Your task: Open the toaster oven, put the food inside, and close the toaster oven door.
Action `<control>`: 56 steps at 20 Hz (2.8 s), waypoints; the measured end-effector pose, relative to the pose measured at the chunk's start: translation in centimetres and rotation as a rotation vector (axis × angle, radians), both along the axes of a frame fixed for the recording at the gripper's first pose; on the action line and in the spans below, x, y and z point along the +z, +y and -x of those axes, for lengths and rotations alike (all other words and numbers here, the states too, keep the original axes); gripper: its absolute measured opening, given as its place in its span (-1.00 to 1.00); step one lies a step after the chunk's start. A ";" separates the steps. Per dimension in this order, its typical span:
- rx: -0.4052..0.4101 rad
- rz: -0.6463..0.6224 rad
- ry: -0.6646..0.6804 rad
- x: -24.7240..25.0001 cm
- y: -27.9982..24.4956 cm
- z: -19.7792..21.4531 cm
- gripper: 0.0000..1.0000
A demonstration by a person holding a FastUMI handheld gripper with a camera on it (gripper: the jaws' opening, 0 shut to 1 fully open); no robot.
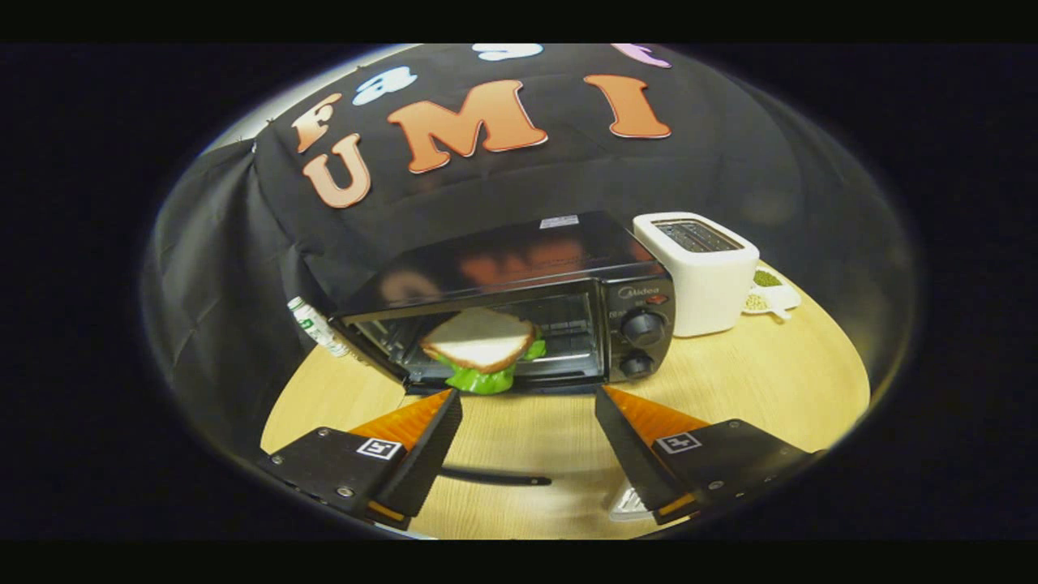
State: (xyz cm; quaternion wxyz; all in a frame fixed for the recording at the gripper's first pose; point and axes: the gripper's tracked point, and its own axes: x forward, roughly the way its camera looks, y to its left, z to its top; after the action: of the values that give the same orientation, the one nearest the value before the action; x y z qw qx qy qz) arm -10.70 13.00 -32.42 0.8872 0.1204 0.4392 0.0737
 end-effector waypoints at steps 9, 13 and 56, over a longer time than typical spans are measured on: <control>0.133 0.015 0.178 -3.4 2.0 8.6 0.95; 0.178 0.037 0.230 -5.5 2.8 10.5 0.95; 0.099 0.096 -0.011 -2.0 5.5 -6.0 0.91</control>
State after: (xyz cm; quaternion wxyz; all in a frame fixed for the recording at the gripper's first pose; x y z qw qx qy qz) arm -4.73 18.54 -34.39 0.8896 0.0554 0.4429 0.0967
